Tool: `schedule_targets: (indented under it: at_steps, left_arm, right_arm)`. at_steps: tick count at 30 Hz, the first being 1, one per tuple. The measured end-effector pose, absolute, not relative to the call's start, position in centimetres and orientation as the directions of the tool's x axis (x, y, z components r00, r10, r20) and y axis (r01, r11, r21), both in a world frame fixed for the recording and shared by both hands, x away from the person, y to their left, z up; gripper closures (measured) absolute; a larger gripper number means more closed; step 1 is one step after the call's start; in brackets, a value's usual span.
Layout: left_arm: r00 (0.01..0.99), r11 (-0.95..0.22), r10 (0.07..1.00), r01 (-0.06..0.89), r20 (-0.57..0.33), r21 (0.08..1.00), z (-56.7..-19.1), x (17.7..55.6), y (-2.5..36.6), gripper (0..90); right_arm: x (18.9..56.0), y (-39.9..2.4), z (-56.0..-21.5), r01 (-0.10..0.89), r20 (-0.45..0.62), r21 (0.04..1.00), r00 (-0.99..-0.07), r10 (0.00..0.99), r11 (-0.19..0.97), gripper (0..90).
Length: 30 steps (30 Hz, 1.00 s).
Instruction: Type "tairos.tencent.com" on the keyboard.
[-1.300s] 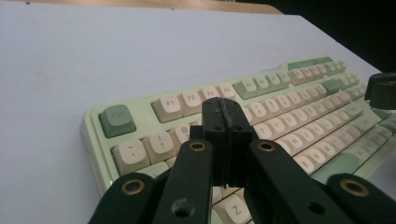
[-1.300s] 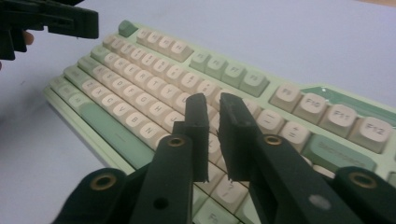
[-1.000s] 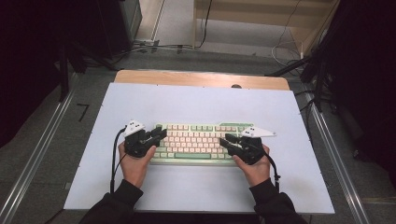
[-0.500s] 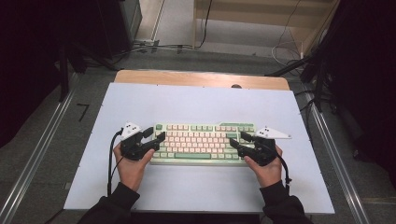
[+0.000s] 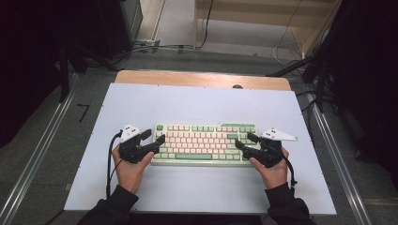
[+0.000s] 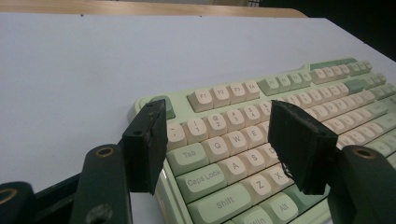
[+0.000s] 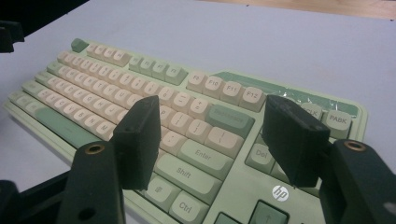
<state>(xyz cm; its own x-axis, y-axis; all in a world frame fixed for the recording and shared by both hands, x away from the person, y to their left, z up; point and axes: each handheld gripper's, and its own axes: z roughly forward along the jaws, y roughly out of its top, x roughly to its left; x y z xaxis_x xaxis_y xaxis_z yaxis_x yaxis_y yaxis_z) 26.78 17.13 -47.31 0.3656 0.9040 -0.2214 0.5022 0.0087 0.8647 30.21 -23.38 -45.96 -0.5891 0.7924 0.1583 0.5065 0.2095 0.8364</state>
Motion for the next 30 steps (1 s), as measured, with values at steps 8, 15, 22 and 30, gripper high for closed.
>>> schedule_targets:
  at_steps: [8, 15, 22, 30]
  left_arm:
    - [0.361, 0.012, 0.905, 0.505, -0.223, 0.863, -47.3, 26.6, 17.3, 36.4]
    - [0.358, 0.013, 0.907, 0.502, -0.221, 0.865, -47.3, 26.4, 17.4, 34.9]
    - [0.361, 0.010, 0.905, 0.507, -0.223, 0.862, -47.4, 26.2, 17.4, 33.6]
    - [0.355, 0.016, 0.908, 0.502, -0.223, 0.865, -47.3, 25.9, 17.6, 32.9]
  right_arm:
    - [30.1, -23.7, -46.0, 0.513, 0.157, 0.832, -0.584, 0.797, 0.212, 35.3]
    - [30.1, -24.0, -46.1, 0.514, 0.157, 0.832, -0.578, 0.801, 0.207, 35.3]
    - [29.9, -24.4, -46.0, 0.516, 0.158, 0.832, -0.570, 0.806, 0.202, 35.2]
    - [29.8, -25.1, -46.0, 0.517, 0.156, 0.833, -0.558, 0.815, 0.195, 34.7]
